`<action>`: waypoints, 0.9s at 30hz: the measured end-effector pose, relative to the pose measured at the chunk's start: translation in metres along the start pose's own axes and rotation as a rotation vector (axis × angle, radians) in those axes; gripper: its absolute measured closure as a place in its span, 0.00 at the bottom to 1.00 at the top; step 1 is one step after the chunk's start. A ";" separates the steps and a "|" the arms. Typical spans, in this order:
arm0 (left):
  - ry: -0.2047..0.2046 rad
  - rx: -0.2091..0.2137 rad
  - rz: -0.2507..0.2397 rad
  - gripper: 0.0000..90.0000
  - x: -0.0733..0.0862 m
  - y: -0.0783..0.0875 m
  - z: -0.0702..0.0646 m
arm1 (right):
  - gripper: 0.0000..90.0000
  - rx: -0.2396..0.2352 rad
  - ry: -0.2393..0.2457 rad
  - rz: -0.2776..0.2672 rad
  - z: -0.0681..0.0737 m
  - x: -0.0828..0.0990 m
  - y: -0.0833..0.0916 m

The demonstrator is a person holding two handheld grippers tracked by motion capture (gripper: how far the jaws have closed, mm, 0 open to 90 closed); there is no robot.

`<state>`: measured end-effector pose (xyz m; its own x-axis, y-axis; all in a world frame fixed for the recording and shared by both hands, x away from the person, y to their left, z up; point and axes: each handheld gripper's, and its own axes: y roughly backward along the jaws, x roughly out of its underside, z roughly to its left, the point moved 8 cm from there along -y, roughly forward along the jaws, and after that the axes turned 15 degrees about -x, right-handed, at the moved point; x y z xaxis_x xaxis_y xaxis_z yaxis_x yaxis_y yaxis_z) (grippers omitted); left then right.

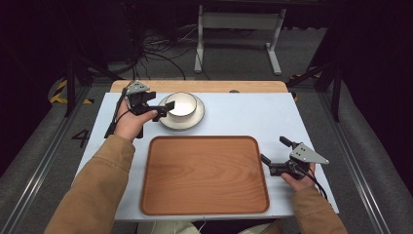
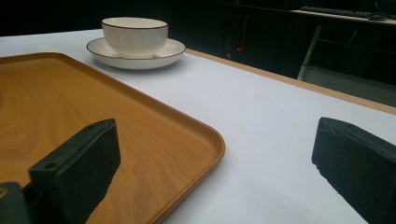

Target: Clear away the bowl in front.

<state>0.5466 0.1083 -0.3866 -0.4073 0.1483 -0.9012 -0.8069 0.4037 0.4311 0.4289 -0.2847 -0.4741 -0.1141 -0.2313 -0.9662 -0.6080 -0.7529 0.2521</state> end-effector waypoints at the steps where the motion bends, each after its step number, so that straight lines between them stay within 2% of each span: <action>1: 0.000 -0.004 -0.004 0.12 -0.002 -0.001 0.002 | 0.02 0.000 0.001 0.000 0.000 0.000 0.000; 3: 0.012 -0.008 -0.008 0.12 -0.007 -0.003 0.004 | 0.01 0.003 0.002 0.001 0.000 0.000 0.000; 13: 0.020 -0.027 -0.008 0.13 -0.017 -0.014 0.005 | 0.02 0.013 0.008 0.003 0.000 0.000 0.000; 15: 0.025 -0.025 -0.020 0.14 -0.020 -0.018 0.004 | 0.02 0.019 -0.004 0.002 -0.001 0.000 0.000; 17: 0.030 -0.026 -0.001 0.14 -0.020 -0.023 0.004 | 0.02 0.028 -0.015 0.000 -0.003 0.000 0.001; 22: 0.024 -0.062 0.030 0.11 -0.018 -0.036 0.004 | 0.04 0.038 -0.030 -0.002 -0.004 0.000 0.001; 23: 0.009 -0.074 0.028 0.10 -0.019 -0.040 0.004 | 0.04 0.038 -0.027 0.000 -0.004 0.000 0.001; 24: 0.017 -0.097 0.019 0.09 -0.020 -0.044 0.004 | 0.04 0.039 -0.025 0.001 -0.004 0.000 0.000; 25: 0.017 -0.097 0.019 0.10 -0.020 -0.044 0.004 | 0.04 0.039 -0.025 0.001 -0.004 0.000 0.000; 26: 0.044 -0.124 0.040 0.10 -0.019 -0.048 0.006 | 0.04 0.037 -0.024 0.000 -0.004 0.000 0.000; 27: 0.051 -0.130 0.057 0.12 -0.018 -0.050 0.007 | 0.05 0.037 -0.024 0.001 -0.004 0.000 0.000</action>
<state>0.5975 0.0913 -0.3925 -0.4726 0.1197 -0.8731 -0.8291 0.2753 0.4866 0.4317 -0.2873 -0.4742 -0.1332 -0.2170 -0.9670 -0.6364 -0.7292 0.2513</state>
